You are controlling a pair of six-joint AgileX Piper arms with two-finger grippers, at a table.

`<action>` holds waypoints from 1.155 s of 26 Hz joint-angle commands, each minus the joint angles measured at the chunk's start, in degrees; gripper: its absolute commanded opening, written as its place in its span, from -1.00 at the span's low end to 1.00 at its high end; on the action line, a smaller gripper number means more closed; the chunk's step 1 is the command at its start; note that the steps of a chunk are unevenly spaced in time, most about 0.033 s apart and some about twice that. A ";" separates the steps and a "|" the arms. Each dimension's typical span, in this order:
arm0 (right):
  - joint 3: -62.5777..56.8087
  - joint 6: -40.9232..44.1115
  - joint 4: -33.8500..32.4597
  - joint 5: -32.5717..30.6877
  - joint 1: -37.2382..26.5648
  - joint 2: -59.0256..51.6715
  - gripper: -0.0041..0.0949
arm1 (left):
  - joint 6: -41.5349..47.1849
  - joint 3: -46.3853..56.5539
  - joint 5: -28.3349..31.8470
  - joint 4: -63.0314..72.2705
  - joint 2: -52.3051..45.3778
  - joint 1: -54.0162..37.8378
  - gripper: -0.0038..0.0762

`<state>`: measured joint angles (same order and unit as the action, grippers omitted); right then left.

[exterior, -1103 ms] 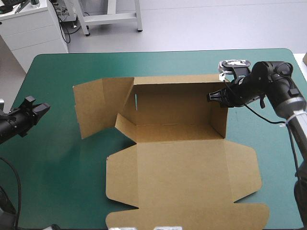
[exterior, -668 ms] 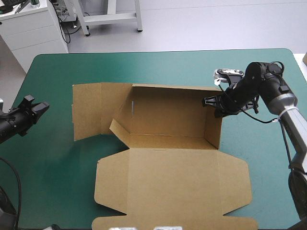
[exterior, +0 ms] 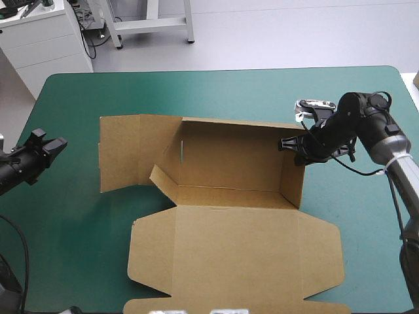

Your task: Fold the box

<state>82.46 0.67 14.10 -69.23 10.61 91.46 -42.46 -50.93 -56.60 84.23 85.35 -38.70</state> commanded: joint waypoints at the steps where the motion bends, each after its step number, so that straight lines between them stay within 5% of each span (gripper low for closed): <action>1: 3.50 -0.67 -1.75 -2.35 -0.12 1.56 -0.96 | 0.91 -1.27 -2.06 4.01 -2.22 0.04 -0.95; 13: 18.20 -2.57 -2.10 -2.35 -0.12 14.17 -0.89 | 0.91 -1.27 -1.85 4.66 -2.22 0.04 -0.95; 17: 19.64 -2.65 -2.10 -2.35 -0.12 15.26 -0.60 | 0.91 -1.27 -1.59 4.66 -2.22 0.04 -0.95; 26: 21.89 -0.67 -2.69 -2.24 -0.12 15.35 0.46 | 0.91 -1.27 -1.01 4.66 -2.22 0.04 -0.95; 30: 23.18 0.13 -1.97 -2.24 -0.12 14.22 0.54 | 0.91 -1.27 -1.01 4.54 -2.22 0.04 -0.95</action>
<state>103.63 0.53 11.27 -70.62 10.61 109.64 -41.60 -50.93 -56.00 84.67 85.35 -38.70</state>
